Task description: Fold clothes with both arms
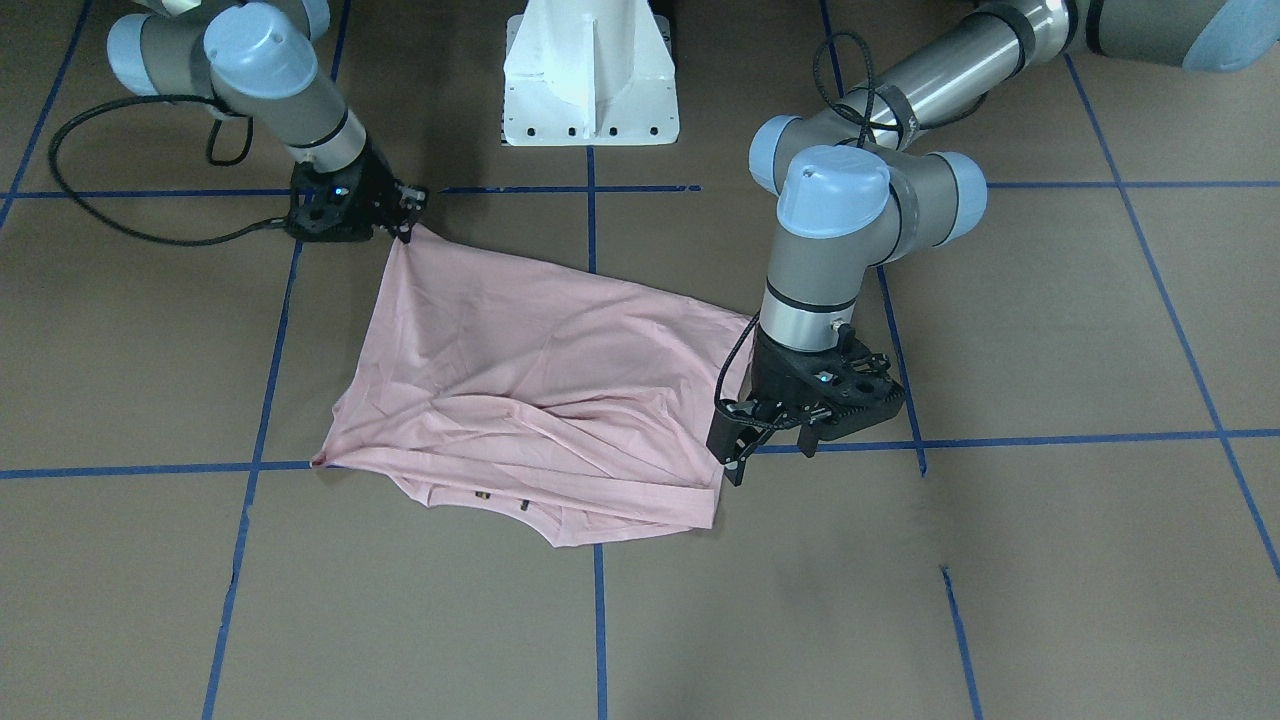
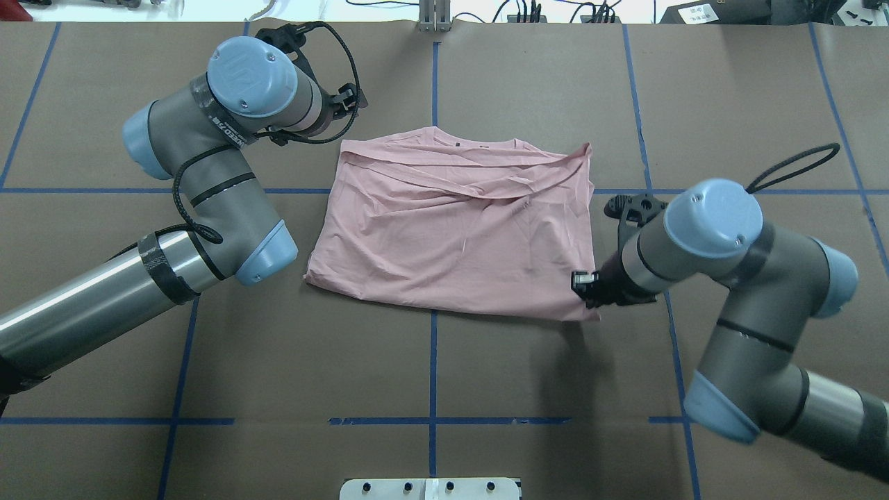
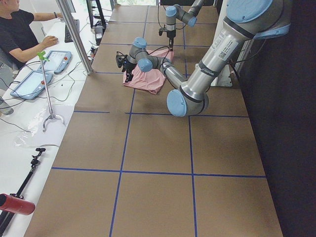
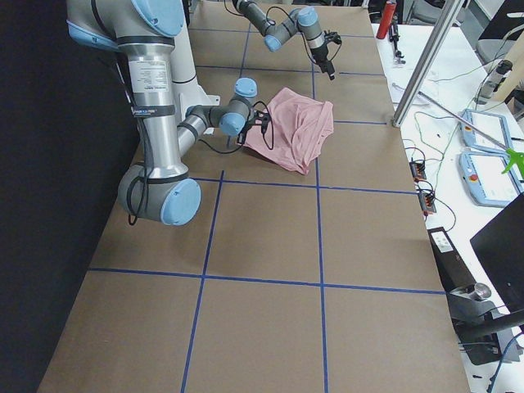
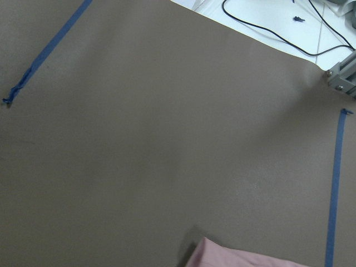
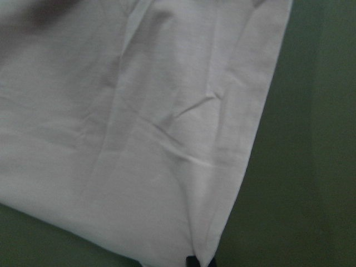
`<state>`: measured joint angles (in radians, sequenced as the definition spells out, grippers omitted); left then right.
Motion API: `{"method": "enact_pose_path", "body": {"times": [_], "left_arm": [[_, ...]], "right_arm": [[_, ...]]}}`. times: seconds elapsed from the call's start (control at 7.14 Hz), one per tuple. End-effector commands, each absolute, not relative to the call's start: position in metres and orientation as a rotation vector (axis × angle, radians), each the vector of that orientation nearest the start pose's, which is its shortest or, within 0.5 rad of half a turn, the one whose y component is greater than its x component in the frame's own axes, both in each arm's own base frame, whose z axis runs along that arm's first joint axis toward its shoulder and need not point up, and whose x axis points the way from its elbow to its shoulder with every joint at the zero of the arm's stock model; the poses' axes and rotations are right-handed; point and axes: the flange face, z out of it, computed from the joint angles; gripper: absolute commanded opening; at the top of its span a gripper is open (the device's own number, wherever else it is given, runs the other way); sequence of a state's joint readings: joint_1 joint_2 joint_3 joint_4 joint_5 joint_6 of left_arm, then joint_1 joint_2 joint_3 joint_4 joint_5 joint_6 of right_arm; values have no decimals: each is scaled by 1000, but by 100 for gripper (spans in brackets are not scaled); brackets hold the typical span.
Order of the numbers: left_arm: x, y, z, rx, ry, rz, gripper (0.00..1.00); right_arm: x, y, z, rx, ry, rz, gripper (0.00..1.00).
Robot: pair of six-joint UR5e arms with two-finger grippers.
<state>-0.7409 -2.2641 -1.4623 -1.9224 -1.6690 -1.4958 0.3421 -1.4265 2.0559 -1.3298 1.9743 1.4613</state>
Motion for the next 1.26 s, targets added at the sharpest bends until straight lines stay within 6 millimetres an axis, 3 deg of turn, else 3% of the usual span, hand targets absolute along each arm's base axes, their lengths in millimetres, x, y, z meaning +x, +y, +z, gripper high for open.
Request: {"method": "enact_pose_path", "body": {"times": [0.0,0.14,0.28,0.42,0.56,0.7,0.84,1.12], "left_arm": [[458,-586,265,289,900,-569,100],[457,-586,267,289,899,-570,100],[462,-581,271,283,894,-559,100],[474,-561,258,248,924,-520,100],[474,-534,262,173,945,-529,100],[488,-498,268,99,919,-566,100],[508,-476,273,35,868,-609,98],[532,-440,273,-11,817,-626,95]], "right_arm": [[-479,-173,312,-267,-933,-8,0],[-479,-168,303,-272,-954,-22,75],[-477,-164,294,-265,-975,-22,100],[-466,-171,278,-236,-1017,-9,100],[-460,-189,261,-192,-1057,27,100],[-453,-212,252,-150,-1079,75,100],[-443,-233,252,-121,-1084,116,100],[-435,-252,239,-93,-1113,148,100]]}}
